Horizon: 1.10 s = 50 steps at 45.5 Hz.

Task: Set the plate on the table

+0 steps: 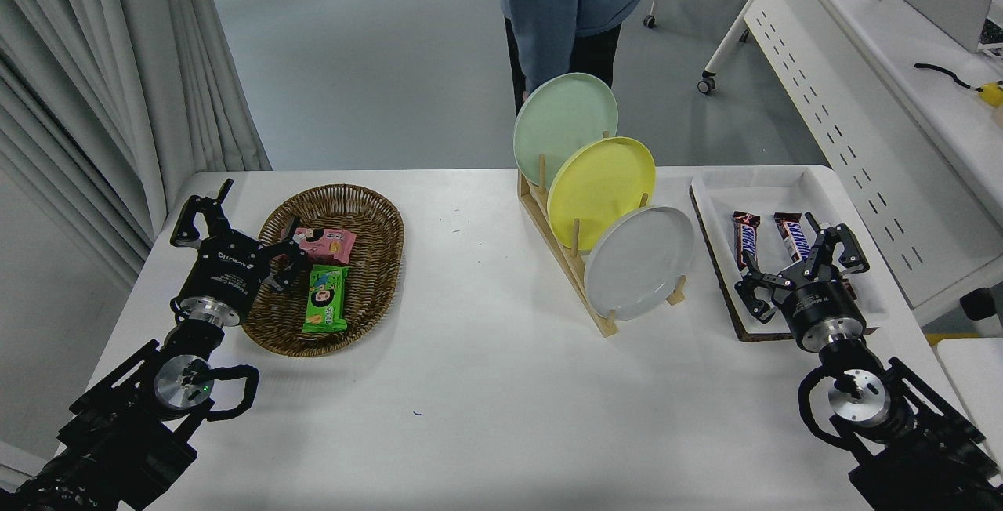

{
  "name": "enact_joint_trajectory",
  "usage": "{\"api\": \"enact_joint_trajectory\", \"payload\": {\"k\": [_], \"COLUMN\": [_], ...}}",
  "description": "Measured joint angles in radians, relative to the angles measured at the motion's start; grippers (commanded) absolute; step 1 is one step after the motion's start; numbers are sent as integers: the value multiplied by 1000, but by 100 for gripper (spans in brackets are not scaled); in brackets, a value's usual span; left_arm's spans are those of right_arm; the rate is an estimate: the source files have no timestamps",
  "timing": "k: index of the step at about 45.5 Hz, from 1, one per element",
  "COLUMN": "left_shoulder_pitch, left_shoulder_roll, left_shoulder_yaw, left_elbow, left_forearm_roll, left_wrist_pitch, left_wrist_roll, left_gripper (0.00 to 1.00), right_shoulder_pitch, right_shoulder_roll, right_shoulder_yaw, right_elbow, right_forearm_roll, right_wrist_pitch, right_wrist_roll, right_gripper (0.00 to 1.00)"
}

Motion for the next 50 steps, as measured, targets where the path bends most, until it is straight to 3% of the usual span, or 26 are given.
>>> {"api": "enact_joint_trajectory", "payload": {"k": [35, 50], "left_shoulder_pitch": [0, 0], "left_shoulder_roll": [-2, -1], "left_shoulder_yaw": [0, 0], "left_elbow": [0, 0], "left_forearm_roll": [0, 0], "left_wrist_pitch": [4, 5], "left_wrist_roll": [0, 0], "left_gripper": [100, 100], "right_shoulder_pitch": [7, 94], "right_shoulder_roll": [-12, -101], "right_shoulder_yaw": [-10, -187], "right_elbow": [0, 0], "right_forearm_roll": [0, 15], "right_wrist_pitch": [-4, -80], "right_wrist_roll": [0, 0], "right_gripper": [100, 100]}}
